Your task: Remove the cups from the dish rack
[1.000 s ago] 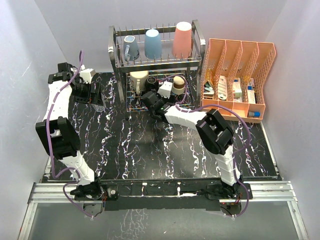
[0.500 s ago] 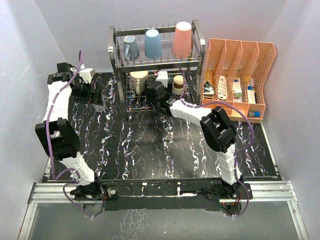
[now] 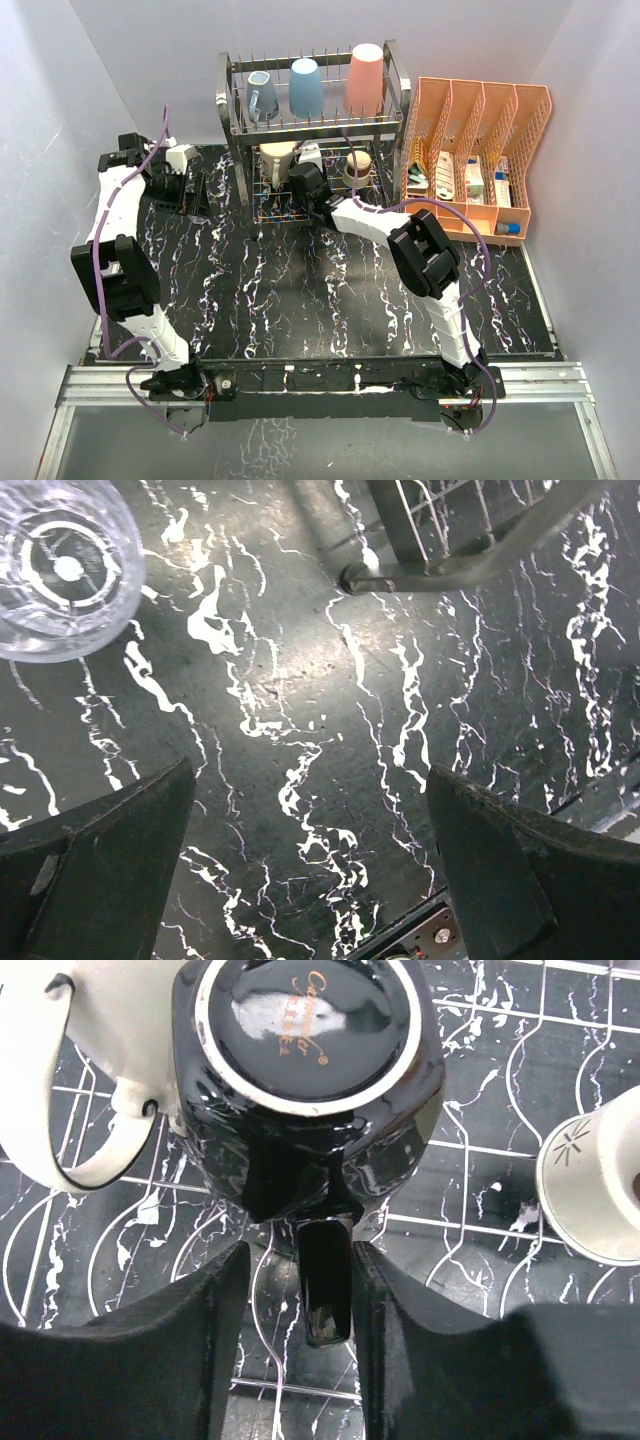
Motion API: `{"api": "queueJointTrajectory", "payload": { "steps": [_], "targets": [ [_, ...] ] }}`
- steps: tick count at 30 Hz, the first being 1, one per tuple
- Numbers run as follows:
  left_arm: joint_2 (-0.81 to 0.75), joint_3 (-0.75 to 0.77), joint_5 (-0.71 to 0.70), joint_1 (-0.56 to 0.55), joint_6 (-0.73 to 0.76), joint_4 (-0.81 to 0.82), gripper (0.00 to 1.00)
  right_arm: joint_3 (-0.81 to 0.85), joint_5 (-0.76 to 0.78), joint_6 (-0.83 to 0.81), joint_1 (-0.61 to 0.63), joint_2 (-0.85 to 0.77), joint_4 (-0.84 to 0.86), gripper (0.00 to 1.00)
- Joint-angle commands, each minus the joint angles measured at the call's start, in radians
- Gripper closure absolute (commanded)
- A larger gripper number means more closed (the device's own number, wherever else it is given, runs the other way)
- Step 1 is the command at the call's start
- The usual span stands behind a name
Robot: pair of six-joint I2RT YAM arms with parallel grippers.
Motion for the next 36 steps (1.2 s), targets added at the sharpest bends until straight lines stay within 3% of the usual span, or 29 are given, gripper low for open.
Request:
{"api": "queueJointTrajectory", "payload": {
  "steps": [1,5,7,20,29,36],
  "targets": [
    [-0.088,-0.033,0.125,0.005,0.071,-0.065,0.03,0.017,-0.013,-0.024,0.004,-0.029,0.085,0.60],
    [-0.108,-0.075,0.213,0.005,0.095,-0.069,0.03,-0.059,-0.010,-0.022,0.014,-0.079,0.118,0.85],
    [-0.111,-0.088,0.245,0.005,0.111,-0.073,0.03,-0.092,-0.005,-0.018,0.015,-0.107,0.125,0.92],
    [-0.174,-0.153,0.338,-0.014,0.270,-0.154,0.03,-0.281,-0.035,0.050,0.033,-0.307,0.197,0.92],
    [-0.237,-0.189,0.307,-0.135,0.310,-0.127,0.03,-0.429,-0.086,0.203,0.044,-0.478,0.214,0.92],
    [-0.301,-0.236,0.377,-0.197,0.409,-0.121,0.03,-0.510,-0.150,0.322,0.044,-0.576,0.216,0.92]
  ]
}}
